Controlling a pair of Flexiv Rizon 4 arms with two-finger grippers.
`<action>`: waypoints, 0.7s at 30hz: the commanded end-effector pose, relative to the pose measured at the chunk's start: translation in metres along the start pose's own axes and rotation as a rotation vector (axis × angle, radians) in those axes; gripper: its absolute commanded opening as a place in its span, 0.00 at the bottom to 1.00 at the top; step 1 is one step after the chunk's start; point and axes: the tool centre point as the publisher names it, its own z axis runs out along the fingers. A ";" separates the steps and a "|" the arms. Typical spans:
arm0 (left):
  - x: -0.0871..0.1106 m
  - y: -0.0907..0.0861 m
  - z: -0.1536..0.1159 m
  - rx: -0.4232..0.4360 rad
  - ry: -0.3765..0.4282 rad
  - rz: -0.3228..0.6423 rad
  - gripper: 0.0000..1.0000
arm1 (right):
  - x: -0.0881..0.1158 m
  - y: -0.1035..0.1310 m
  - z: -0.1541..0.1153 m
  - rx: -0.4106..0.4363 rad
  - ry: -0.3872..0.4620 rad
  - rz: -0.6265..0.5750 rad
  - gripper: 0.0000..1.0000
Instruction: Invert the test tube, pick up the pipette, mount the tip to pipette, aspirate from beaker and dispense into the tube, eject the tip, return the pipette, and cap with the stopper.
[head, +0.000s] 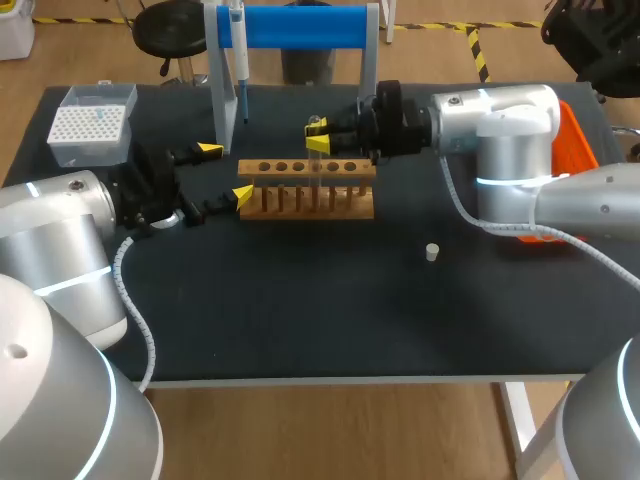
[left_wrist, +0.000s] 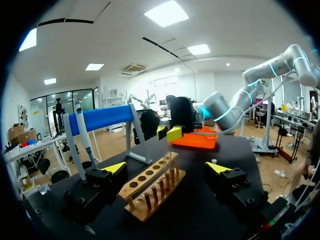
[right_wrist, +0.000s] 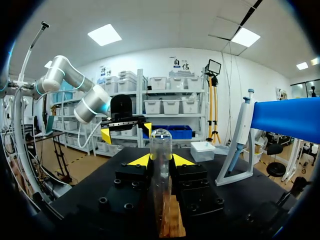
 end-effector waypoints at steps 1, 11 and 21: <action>0.001 0.001 0.000 0.001 -0.003 0.001 1.00 | -0.002 0.002 -0.002 0.001 0.017 0.002 0.00; 0.001 0.001 0.000 0.001 -0.003 0.001 1.00 | -0.001 0.009 -0.003 0.000 0.031 0.010 0.00; 0.001 0.001 0.000 0.001 -0.003 0.001 1.00 | -0.001 0.019 -0.004 0.010 0.020 0.035 0.00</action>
